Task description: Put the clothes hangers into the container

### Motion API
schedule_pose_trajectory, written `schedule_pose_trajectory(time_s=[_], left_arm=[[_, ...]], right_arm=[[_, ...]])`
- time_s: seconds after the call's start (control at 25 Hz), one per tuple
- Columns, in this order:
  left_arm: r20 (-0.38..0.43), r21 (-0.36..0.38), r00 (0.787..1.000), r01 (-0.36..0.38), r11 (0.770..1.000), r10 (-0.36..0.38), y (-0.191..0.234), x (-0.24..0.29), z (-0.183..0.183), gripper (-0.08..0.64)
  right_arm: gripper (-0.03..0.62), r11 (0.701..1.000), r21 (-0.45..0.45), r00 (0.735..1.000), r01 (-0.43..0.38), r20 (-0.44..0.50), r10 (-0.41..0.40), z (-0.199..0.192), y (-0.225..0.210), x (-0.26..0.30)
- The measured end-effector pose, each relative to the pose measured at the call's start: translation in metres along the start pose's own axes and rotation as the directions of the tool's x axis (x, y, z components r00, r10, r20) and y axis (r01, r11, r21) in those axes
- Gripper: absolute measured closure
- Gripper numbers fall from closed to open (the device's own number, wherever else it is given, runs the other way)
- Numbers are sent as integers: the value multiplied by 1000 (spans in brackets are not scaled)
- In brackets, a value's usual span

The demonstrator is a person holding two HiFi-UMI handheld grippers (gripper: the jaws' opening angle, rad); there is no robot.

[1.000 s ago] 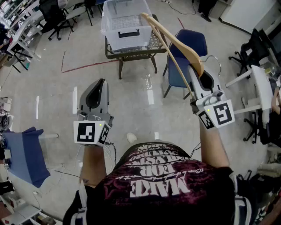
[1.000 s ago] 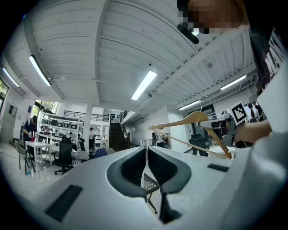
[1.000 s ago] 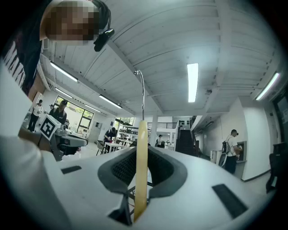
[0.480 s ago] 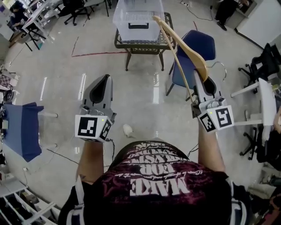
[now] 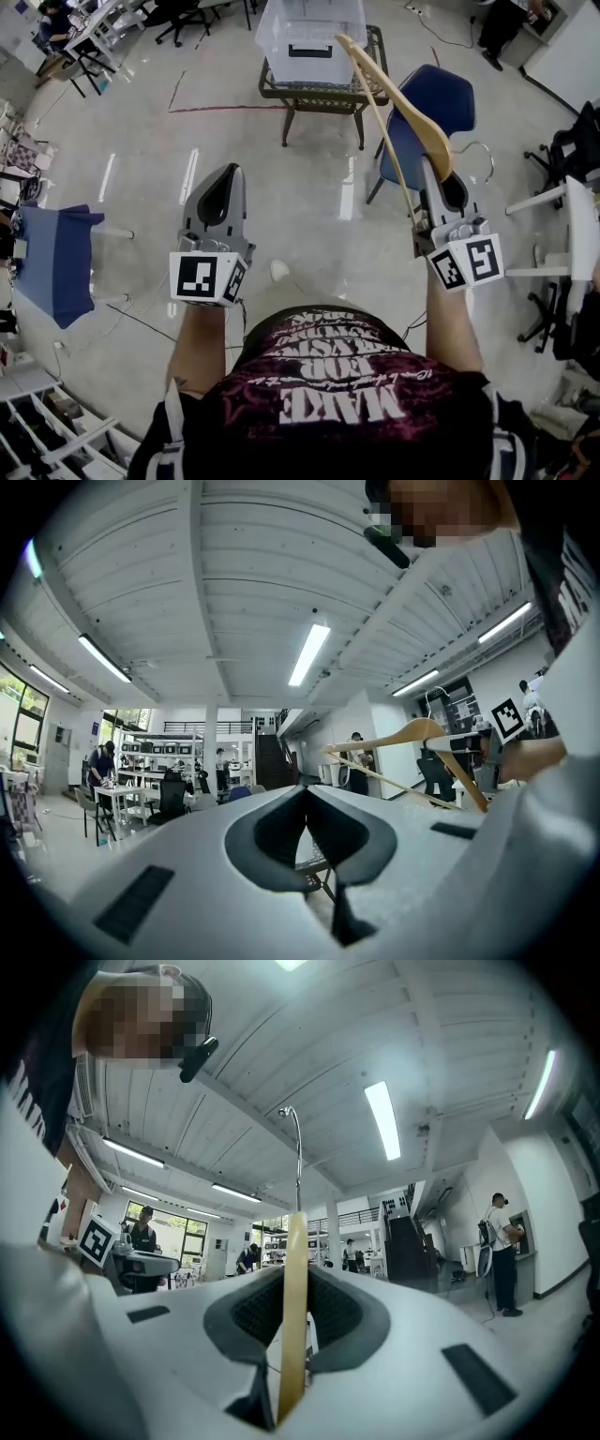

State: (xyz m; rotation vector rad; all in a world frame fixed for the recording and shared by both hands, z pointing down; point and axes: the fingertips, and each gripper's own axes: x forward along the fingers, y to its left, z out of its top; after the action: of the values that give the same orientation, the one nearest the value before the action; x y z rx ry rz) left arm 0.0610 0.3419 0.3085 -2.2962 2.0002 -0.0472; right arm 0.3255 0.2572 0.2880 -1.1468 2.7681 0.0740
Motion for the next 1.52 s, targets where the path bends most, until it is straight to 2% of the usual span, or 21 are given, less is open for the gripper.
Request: schedule_pose_trajectory(time_s=[0.36, 0.6, 0.92, 1.08, 1.16, 1.52], left_arm=[[11, -15, 1000, 20, 1000, -20, 63, 27, -8, 554], [22, 2, 998, 65, 998, -65, 114, 62, -8, 554], [27, -17, 992, 127, 992, -126, 174, 86, -20, 554], [26, 25, 984, 173, 985, -174, 174, 92, -28, 554], [42, 15, 982, 184, 983, -184, 175, 92, -29, 554], [32, -18, 988, 153, 988, -152, 190, 95, -41, 554]], right_arm=[[532, 999, -42, 1000, 18, -9, -18, -6, 26, 60], [532, 997, -62, 999, 51, -9, -51, -9, 38, 114], [532, 993, -75, 995, 95, -17, -96, -12, 63, 167], [532, 991, -84, 994, 107, -24, -109, -12, 72, 176], [532, 992, -72, 994, 101, -40, -104, -16, 76, 178], [532, 996, -31, 993, 87, -78, -90, -27, 75, 186]])
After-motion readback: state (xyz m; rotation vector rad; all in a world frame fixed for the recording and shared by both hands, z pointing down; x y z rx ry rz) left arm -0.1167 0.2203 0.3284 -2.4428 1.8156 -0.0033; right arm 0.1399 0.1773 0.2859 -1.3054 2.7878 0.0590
